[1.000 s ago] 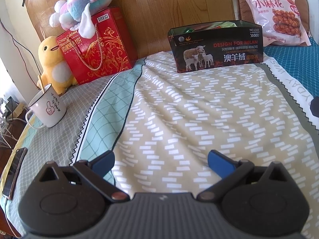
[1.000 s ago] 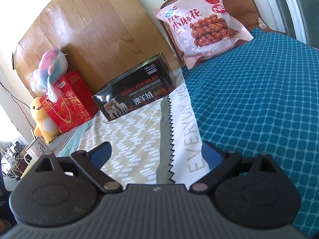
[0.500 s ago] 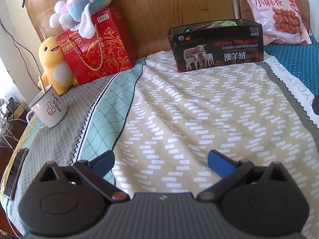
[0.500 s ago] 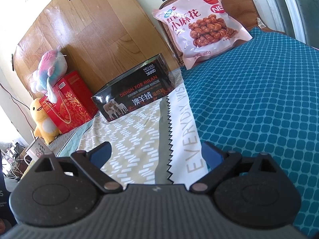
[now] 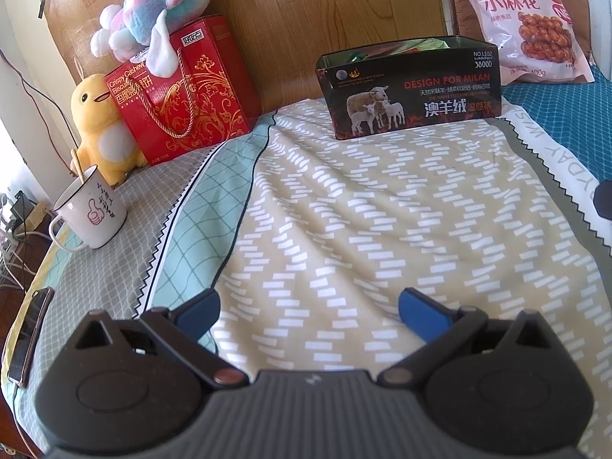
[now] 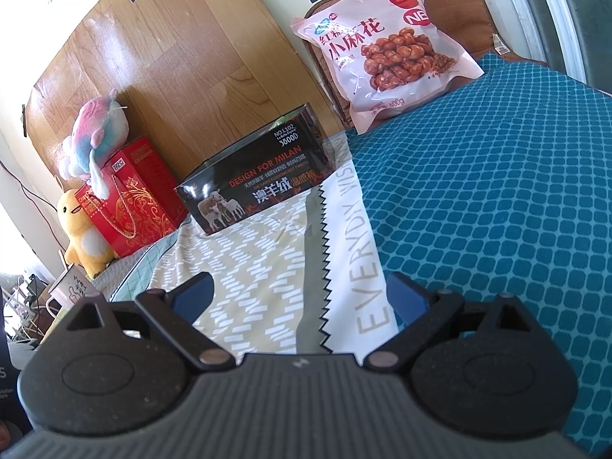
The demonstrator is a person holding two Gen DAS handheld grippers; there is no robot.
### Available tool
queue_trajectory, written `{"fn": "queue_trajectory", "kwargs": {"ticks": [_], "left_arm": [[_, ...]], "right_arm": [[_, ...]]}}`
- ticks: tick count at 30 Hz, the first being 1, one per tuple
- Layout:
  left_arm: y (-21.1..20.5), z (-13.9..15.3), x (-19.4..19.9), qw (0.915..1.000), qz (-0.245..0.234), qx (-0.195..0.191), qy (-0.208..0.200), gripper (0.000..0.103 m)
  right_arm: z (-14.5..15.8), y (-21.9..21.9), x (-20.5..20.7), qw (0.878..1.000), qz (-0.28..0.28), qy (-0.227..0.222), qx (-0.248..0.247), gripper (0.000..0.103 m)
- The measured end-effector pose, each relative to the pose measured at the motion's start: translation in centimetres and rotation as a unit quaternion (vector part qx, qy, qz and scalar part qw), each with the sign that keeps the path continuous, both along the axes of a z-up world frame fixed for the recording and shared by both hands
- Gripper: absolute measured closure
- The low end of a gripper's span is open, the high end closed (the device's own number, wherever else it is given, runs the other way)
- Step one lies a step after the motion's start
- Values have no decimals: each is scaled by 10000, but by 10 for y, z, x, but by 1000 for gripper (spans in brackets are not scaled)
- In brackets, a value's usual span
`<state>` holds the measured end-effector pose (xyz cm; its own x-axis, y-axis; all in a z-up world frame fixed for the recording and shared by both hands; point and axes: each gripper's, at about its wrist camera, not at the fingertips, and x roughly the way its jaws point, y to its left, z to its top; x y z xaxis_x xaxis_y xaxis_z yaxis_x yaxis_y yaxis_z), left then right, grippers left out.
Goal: Organize snacks
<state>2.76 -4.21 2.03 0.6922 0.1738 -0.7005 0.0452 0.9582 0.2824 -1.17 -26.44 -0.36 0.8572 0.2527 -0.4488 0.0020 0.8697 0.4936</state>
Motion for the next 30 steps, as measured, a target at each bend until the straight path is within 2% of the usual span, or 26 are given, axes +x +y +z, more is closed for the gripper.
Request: {"fn": "queue_trajectory", "kwargs": {"ticks": [21, 30], "left_arm": [[-4, 2, 4, 9999, 28, 59, -76, 0], [-5, 2, 4, 9999, -98, -4, -62, 0]], "right_arm": [[2, -3, 1, 9999, -132, -60, -1, 5], [0, -3, 2, 9999, -155, -28, 22, 5]]}}
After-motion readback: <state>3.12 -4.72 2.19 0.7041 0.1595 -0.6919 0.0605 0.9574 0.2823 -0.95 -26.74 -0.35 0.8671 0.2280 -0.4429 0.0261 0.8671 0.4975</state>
